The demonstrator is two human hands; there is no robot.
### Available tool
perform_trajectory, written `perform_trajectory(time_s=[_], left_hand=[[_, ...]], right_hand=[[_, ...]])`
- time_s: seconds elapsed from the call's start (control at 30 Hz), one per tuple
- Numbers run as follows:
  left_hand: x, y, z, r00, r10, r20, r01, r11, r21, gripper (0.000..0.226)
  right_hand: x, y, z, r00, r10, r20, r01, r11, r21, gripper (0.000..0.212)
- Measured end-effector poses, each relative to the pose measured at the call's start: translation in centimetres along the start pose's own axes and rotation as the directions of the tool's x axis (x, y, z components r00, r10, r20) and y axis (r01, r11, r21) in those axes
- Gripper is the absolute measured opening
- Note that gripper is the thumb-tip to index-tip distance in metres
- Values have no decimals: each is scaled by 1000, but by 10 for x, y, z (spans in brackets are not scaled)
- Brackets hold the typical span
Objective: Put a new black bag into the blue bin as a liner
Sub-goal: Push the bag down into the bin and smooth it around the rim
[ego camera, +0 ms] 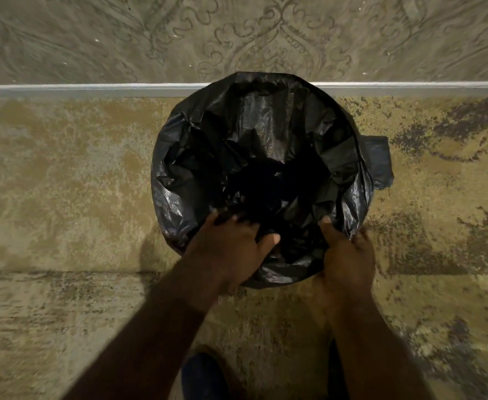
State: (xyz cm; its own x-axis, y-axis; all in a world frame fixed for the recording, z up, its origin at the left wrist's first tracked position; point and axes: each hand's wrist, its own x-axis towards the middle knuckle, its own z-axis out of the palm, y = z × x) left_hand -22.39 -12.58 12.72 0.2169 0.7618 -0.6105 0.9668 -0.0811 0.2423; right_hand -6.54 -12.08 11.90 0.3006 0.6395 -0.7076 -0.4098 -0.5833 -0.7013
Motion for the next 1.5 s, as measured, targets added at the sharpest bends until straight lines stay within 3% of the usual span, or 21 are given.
perform_trajectory(time_s=[0.03,0.1,0.17,0.23,0.3,0.37,0.4,0.43,0.5,0.57,0.63,0.7,0.73,0.8,0.87,0.93,1.1,1.17,1.27,1.37,1.5], left_hand=[[2,-5,2,984,8,176,-26,995,99,49],[1,-14,4,941,-3,340,-76,973,218,47],[0,-15,2,918,52,394,-174,944,281,45],[3,-12,-6,911,68,407,-154,971,183,48],[8,-14,-18,955,51,292,-32,997,-70,41],[14,-20,-33,998,54,40,-44,976,-214,30],[16,-23,-39,995,42,-87,-63,965,-255,26],[20,-26,-44,981,19,-195,-79,949,-305,23],[30,-29,-51,953,-65,-296,-71,902,-426,20],[40,-31,-53,962,-137,-235,7,876,-482,25],[47,-30,-47,985,-123,-122,79,946,-314,27],[48,-27,-34,996,-79,-32,81,993,90,32],[48,-26,-27,998,-59,22,52,969,240,37],[48,-30,-13,989,-42,139,-9,939,344,50],[47,-43,-2,969,-81,231,-8,932,361,65],[48,-56,3,944,-145,297,29,932,361,82],[52,-72,9,904,-213,370,46,911,410,90],[54,-68,3,916,-170,363,0,906,424,77],[60,-50,-10,966,25,259,-117,930,348,50],[58,-20,-12,967,64,245,-92,990,107,55],[45,-5,1,927,58,371,-82,995,49,61]], right_hand=[[-2,-1,3,1000,7,-23,-7,1000,23,19],[-1,-1,6,998,27,-60,-26,999,32,33],[1,-2,6,999,8,-51,-4,997,71,23],[1,0,6,998,58,-39,-56,996,70,18],[0,-2,6,993,46,-108,-47,999,-4,19],[-5,-25,8,934,-277,-226,209,936,-282,43],[-9,-41,10,860,-466,-208,340,827,-448,55],[-15,-58,16,817,-562,-127,425,737,-526,59],[-27,-76,35,801,-579,151,567,653,-503,46],[-21,-65,54,677,-542,499,709,298,-639,18],[-4,-47,71,609,-133,782,764,-165,-624,18],[16,-44,86,569,205,797,751,-526,-400,24],[23,-44,89,541,308,782,730,-633,-256,27],[39,-48,84,569,480,668,661,-750,-24,35],[50,-49,69,668,573,475,595,-795,123,46],[58,-55,58,733,579,357,575,-808,130,58],[66,-44,60,756,611,237,630,-777,-7,62],[68,-38,61,752,612,245,645,-760,-81,61],[70,-34,69,702,642,309,681,-732,-25,68],[70,-33,73,681,636,362,671,-740,38,71],[71,-31,47,676,628,387,685,-729,-14,79]])
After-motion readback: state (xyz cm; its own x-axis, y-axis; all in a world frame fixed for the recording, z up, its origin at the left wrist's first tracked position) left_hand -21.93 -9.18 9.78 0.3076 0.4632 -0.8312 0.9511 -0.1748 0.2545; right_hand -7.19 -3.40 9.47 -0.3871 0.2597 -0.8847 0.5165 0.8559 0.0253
